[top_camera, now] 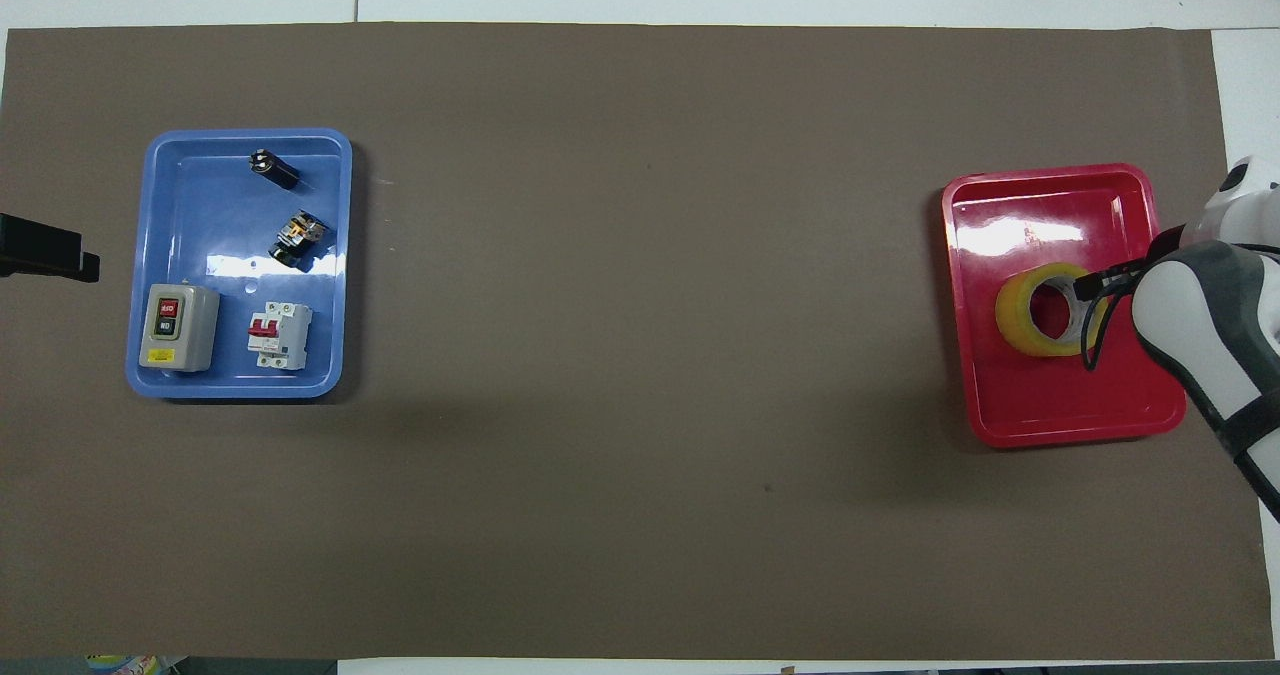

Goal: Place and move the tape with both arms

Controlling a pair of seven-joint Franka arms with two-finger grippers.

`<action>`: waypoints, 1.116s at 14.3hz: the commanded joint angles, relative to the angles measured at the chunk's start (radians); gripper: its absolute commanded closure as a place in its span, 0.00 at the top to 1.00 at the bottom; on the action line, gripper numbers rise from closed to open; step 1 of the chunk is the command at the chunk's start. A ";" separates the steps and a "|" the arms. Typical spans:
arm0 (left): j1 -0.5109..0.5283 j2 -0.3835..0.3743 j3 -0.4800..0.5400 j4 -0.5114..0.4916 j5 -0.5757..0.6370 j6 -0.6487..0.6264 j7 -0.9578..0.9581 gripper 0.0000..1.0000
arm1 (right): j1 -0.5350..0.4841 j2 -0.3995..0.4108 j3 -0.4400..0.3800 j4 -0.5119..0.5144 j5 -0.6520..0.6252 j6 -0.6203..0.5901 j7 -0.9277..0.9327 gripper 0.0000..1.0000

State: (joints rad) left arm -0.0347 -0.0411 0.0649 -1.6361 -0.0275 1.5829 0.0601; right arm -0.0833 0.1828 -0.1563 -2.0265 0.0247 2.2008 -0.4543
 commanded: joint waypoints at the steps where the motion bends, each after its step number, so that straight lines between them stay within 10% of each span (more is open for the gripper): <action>1: -0.002 -0.017 0.003 -0.025 -0.011 0.020 0.006 1.00 | 0.011 -0.043 0.009 0.102 0.003 -0.151 0.017 1.00; 5: -0.002 -0.017 0.003 -0.024 -0.011 0.020 0.006 1.00 | 0.014 -0.052 0.011 0.316 -0.002 -0.401 0.040 1.00; 9: -0.002 -0.017 0.003 -0.024 -0.011 0.020 0.006 1.00 | 0.017 -0.201 0.012 0.348 0.006 -0.521 0.088 1.00; 16: -0.002 -0.017 0.003 -0.025 -0.011 0.020 0.006 1.00 | 0.022 -0.203 0.004 0.471 -0.060 -0.753 0.144 1.00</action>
State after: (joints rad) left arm -0.0347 -0.0411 0.0649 -1.6361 -0.0275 1.5830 0.0601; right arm -0.0479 -0.0433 -0.1547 -1.6116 -0.0192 1.4975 -0.3500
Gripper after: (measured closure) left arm 0.000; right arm 0.000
